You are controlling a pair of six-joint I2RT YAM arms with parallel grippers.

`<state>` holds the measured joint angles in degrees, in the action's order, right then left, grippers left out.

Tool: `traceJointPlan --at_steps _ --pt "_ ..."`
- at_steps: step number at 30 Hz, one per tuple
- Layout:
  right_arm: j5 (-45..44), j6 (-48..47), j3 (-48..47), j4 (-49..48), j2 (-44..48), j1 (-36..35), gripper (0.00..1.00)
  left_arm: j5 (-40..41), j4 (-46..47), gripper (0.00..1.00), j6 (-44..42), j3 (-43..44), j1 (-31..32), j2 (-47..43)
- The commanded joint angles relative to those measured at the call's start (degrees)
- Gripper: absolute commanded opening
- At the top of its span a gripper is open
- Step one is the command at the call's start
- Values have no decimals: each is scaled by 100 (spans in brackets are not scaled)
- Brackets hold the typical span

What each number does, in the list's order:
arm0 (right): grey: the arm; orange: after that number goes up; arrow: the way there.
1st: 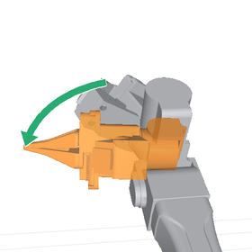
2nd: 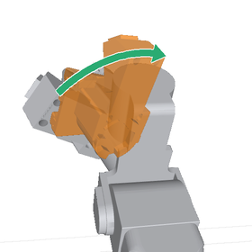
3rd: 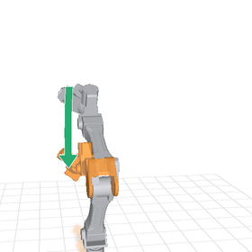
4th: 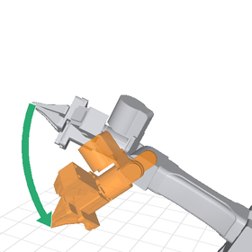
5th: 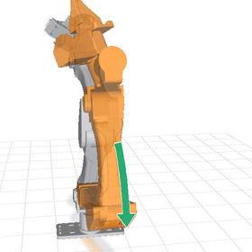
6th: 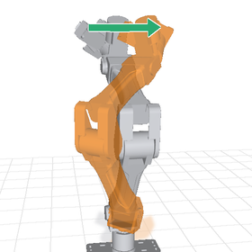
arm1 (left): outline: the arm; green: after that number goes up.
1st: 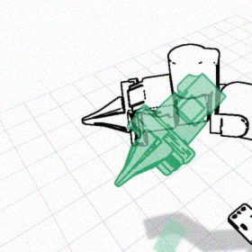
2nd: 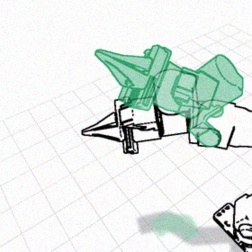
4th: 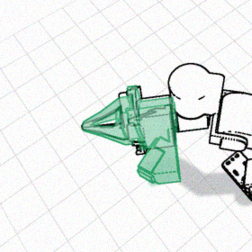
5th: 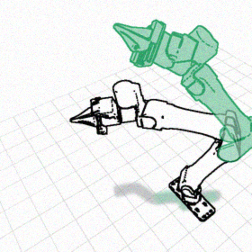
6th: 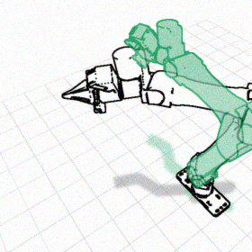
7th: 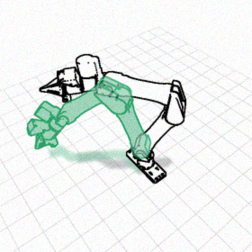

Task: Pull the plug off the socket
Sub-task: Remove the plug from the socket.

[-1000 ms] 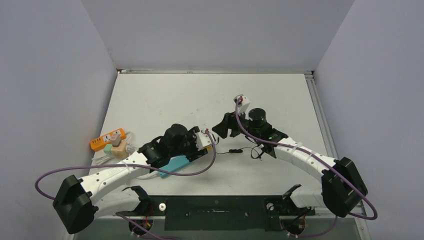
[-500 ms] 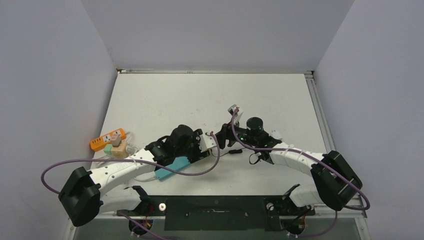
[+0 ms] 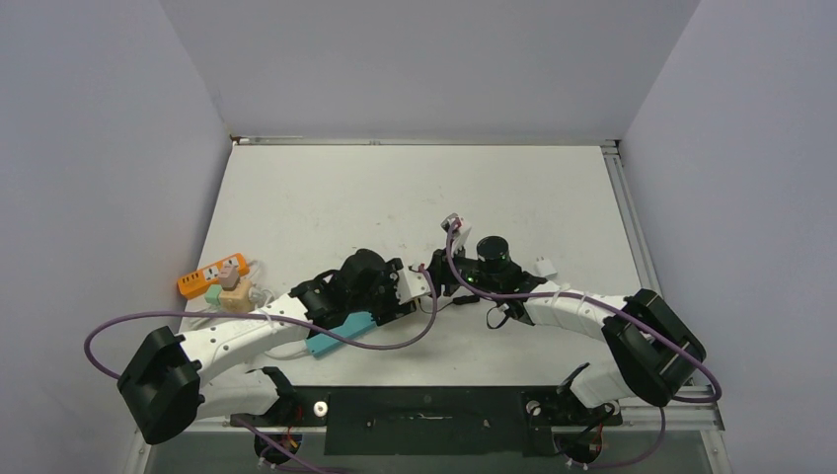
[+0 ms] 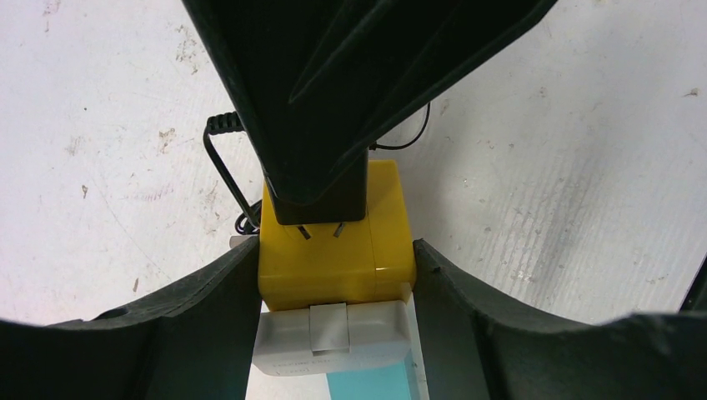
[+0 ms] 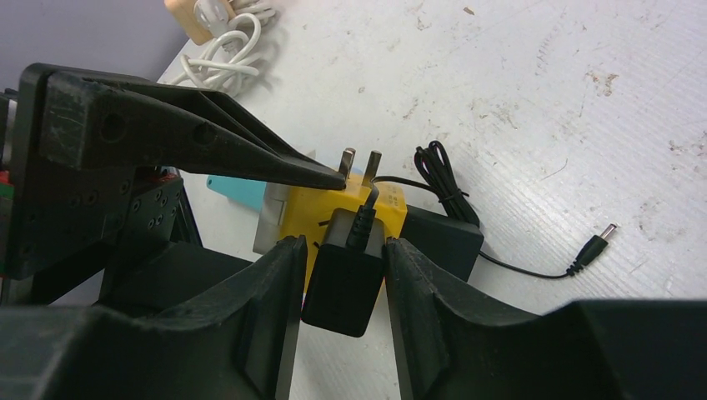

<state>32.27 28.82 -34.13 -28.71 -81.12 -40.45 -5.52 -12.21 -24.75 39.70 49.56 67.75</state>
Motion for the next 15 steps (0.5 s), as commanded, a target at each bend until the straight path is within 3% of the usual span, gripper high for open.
traceJointPlan --at_steps 1,6,15 --pt "-84 -81 -100 -335 0 -60 38 161 210 0 -100 389 27 -49" --pt "-101 -85 -109 -284 -13 -45 17 270 237 0 -126 351 28 -113" --pt "85 200 -53 -433 -125 247 6 199 308 0 -109 302 32 -88"
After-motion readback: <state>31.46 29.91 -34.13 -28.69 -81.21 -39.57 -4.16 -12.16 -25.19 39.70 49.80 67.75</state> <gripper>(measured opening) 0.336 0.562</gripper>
